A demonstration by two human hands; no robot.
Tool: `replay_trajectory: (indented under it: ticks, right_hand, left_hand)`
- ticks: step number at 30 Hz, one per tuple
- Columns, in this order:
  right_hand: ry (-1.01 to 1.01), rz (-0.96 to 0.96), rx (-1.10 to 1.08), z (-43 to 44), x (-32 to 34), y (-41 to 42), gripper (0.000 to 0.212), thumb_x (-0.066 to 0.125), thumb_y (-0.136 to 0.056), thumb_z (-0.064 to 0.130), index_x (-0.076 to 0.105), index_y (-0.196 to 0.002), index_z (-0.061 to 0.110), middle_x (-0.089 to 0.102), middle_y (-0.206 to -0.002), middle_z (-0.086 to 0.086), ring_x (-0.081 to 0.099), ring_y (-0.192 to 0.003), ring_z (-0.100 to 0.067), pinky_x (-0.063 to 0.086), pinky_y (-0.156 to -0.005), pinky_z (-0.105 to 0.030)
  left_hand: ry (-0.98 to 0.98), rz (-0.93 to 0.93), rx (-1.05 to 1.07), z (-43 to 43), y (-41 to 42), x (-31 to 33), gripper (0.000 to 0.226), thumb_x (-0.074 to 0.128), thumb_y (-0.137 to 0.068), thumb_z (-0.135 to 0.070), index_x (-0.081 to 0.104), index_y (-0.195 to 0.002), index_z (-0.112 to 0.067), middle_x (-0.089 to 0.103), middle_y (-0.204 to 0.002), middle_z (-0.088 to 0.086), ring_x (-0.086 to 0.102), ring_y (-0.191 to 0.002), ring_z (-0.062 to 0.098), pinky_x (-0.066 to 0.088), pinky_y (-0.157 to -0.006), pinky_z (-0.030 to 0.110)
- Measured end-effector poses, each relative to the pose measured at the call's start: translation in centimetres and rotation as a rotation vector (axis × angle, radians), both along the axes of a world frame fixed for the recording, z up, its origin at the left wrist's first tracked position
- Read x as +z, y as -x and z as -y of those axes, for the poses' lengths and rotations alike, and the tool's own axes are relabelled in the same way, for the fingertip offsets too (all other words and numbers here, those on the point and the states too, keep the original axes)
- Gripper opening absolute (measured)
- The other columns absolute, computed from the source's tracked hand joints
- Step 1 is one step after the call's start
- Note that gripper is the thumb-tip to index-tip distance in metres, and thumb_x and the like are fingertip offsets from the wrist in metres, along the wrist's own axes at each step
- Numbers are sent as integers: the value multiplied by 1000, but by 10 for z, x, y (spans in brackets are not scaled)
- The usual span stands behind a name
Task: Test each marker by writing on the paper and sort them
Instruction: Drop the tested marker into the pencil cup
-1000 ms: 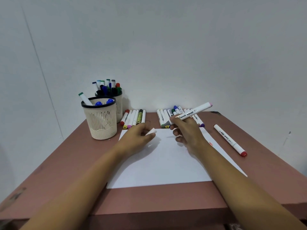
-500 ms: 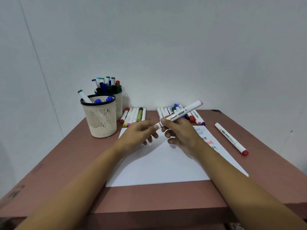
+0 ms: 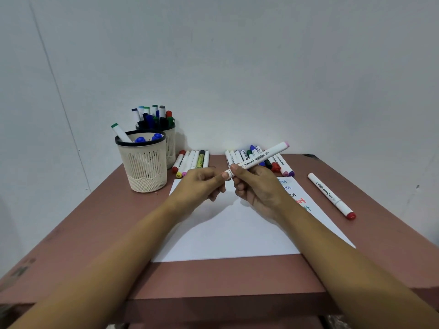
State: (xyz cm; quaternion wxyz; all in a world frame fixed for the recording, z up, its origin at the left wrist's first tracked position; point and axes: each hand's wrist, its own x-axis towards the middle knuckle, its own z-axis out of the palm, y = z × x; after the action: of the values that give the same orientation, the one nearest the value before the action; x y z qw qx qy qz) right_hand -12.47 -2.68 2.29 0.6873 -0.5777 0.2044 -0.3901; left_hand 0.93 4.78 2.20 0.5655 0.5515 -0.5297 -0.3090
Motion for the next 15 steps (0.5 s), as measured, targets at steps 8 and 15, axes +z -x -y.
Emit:
replay_trajectory:
  ticks: [8, 15]
  right_hand:
    - [-145, 22, -125, 1, 13, 7, 37, 53, -86, 55, 65, -91, 21, 58, -73, -1, 56, -63, -13, 46, -59, -27]
    - [232, -387, -607, 15, -4, 8, 34, 38, -99, 31, 64, -93, 10, 53, -75, 2, 49, -76, -18, 38, -66, -30]
  left_hand:
    - [57, -460, 48, -2, -4, 11, 15, 57, -91, -10, 61, -77, -11, 58, -67, 0, 54, -57, 10, 48, -50, 19]
    - [270, -453, 176, -13, -26, 35, 6, 53, -93, -7, 57, -88, -7, 68, -85, 7, 70, -74, 15, 55, -60, 22]
